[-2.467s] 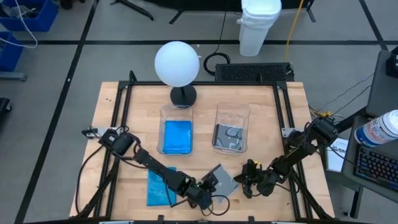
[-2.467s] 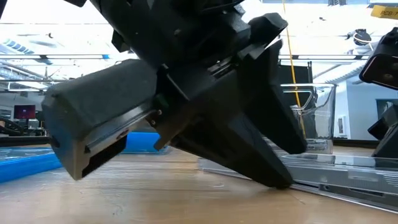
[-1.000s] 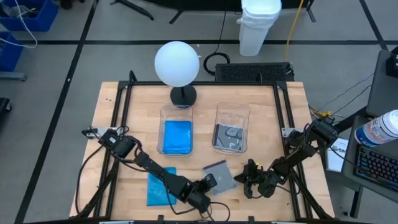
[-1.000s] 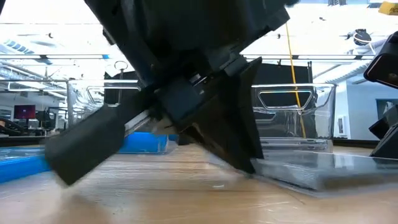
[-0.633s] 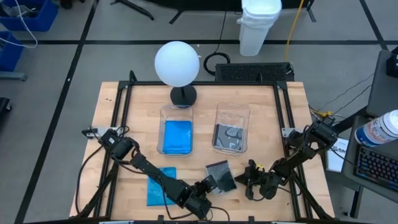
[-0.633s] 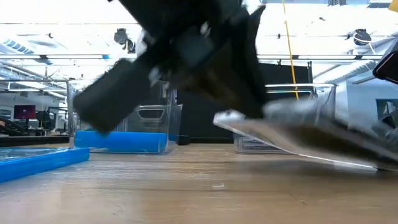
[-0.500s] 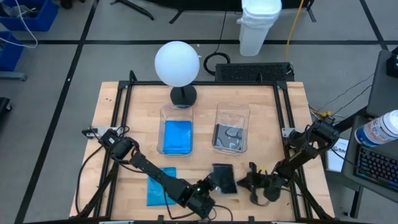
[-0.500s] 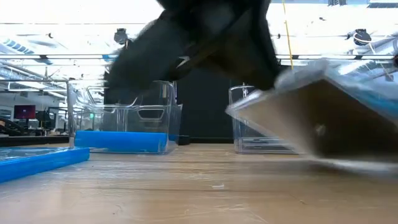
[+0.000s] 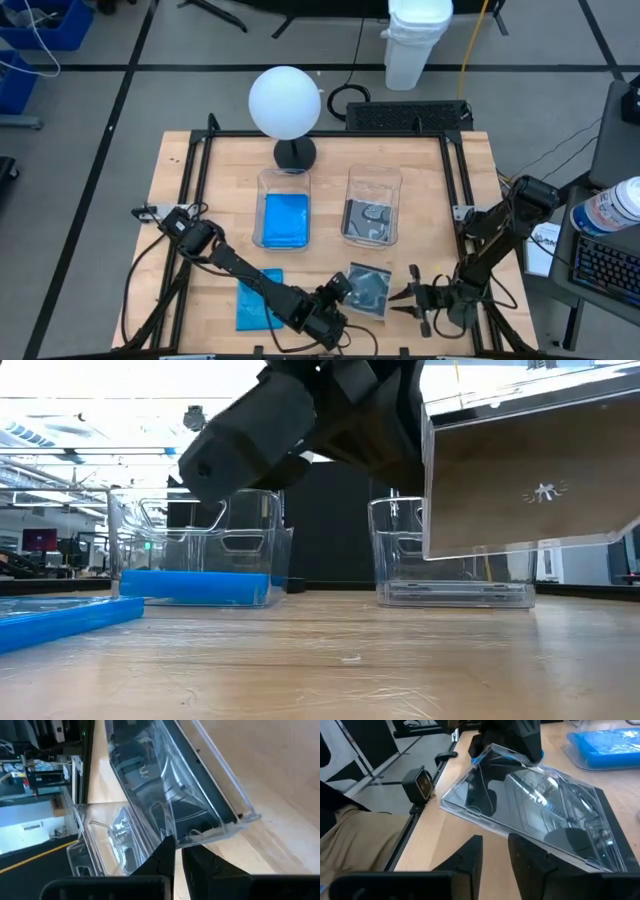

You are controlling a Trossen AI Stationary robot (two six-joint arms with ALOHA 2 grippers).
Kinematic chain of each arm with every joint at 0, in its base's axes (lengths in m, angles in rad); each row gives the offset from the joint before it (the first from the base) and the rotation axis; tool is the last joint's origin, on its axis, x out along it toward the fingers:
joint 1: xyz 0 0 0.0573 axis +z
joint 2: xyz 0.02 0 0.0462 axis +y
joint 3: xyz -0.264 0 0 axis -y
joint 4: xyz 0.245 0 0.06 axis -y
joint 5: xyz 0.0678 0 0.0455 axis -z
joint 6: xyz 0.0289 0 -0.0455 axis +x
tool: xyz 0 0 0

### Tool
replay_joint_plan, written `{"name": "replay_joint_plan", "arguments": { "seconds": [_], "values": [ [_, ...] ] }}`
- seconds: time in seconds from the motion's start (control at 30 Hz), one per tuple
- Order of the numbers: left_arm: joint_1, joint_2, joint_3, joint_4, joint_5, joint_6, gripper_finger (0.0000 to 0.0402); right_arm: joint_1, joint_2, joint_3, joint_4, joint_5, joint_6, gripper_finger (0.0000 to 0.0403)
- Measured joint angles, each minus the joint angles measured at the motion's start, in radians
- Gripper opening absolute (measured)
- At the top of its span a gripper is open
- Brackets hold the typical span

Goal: Pick & place jewel cases by type
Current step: Put the black CD case into the right transparent bin

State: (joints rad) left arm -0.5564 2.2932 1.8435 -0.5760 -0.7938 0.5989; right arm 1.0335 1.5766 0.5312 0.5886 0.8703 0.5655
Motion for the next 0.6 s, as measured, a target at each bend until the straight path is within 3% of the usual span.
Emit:
{"name": "replay_joint_plan", "arguments": {
  "seconds": [0.6],
  "values": [
    [-0.002,-0.002,0.000,-0.005,-0.017,-0.027,0.0030,0.002,0.000,-0.002,-0.030,-0.054,0.014,0.0096]
  ]
}}
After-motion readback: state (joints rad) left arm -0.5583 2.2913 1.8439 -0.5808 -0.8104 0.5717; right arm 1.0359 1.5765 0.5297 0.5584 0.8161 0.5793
